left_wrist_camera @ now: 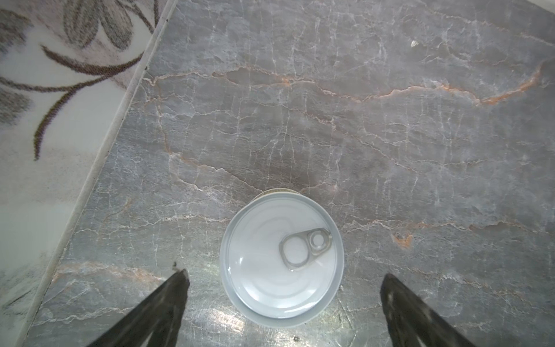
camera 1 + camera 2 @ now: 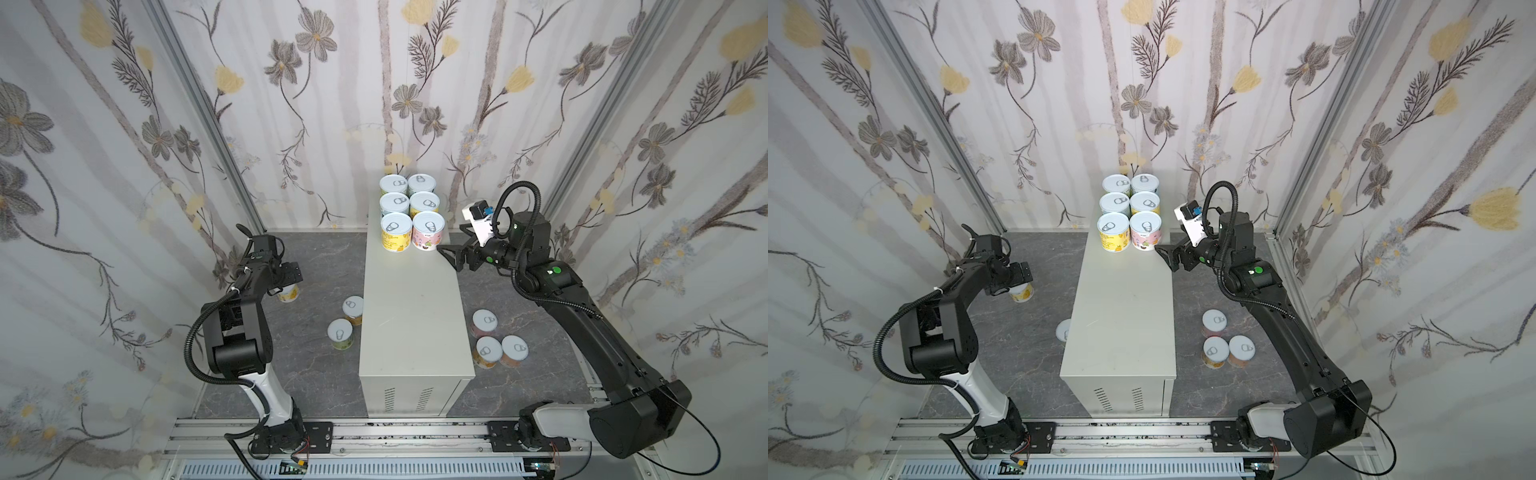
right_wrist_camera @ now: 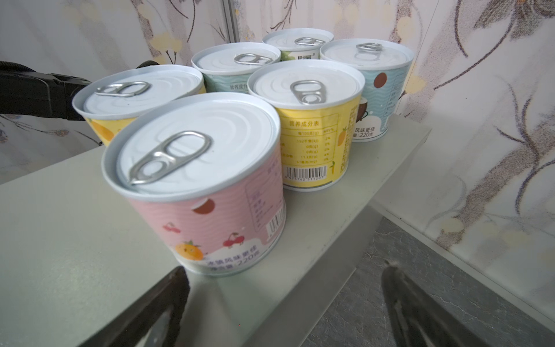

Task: Place and organize the canned foods onto the counter
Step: 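Lower the left gripper to another yellow can on the floor and grasp it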

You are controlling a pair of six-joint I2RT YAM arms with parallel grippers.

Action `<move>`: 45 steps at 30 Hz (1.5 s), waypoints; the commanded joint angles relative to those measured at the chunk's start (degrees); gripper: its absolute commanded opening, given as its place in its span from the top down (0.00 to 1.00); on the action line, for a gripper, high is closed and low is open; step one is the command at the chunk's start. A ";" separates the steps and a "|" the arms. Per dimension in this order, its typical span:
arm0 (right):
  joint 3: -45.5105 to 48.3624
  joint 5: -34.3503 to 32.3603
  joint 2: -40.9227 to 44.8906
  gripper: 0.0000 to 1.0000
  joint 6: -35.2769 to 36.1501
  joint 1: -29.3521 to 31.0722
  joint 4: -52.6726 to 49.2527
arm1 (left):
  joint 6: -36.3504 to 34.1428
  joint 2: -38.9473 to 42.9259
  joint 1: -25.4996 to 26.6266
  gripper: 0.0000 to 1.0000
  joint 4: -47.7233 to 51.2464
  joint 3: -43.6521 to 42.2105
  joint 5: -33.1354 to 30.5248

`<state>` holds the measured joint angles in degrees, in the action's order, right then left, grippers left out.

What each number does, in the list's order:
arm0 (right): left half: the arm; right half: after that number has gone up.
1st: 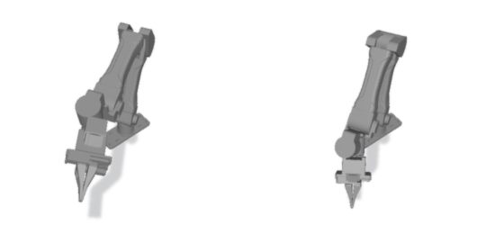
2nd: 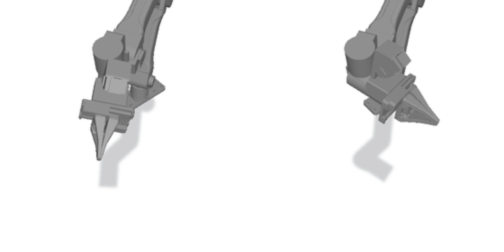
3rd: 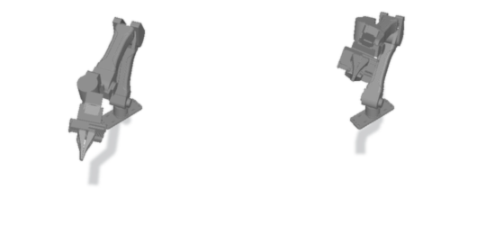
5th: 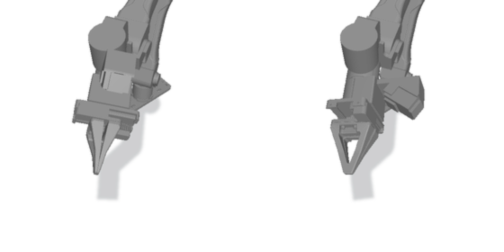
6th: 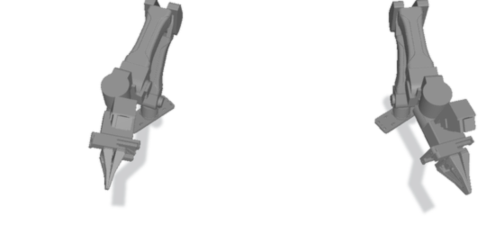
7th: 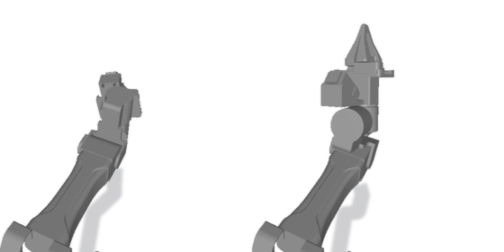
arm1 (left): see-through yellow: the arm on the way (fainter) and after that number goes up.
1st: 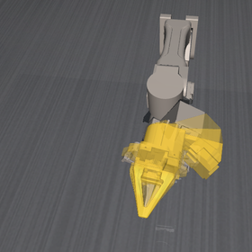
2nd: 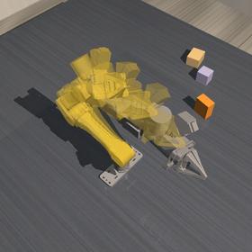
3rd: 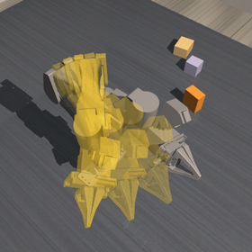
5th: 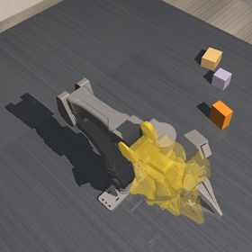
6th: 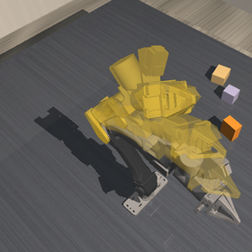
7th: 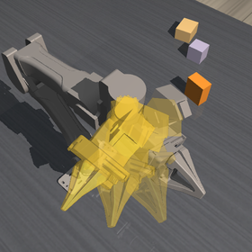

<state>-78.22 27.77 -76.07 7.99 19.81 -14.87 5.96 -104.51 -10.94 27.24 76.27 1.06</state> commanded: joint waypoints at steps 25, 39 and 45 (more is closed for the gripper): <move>-0.18 -0.88 -1.28 0.00 1.64 0.05 -4.31 | -0.59 -9.78 1.97 0.25 2.20 4.02 -5.55; 2.72 0.48 4.39 0.00 2.20 0.09 -3.93 | -1.70 2.45 3.71 0.54 9.32 5.21 -4.87; 3.42 0.86 6.95 0.00 3.08 0.37 -3.70 | -2.27 11.45 7.36 0.54 17.08 10.10 -2.52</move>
<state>-75.05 27.77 -70.04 9.54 19.99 -18.20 4.47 -96.20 -4.93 40.62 84.27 -3.40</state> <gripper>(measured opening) 0.996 0.690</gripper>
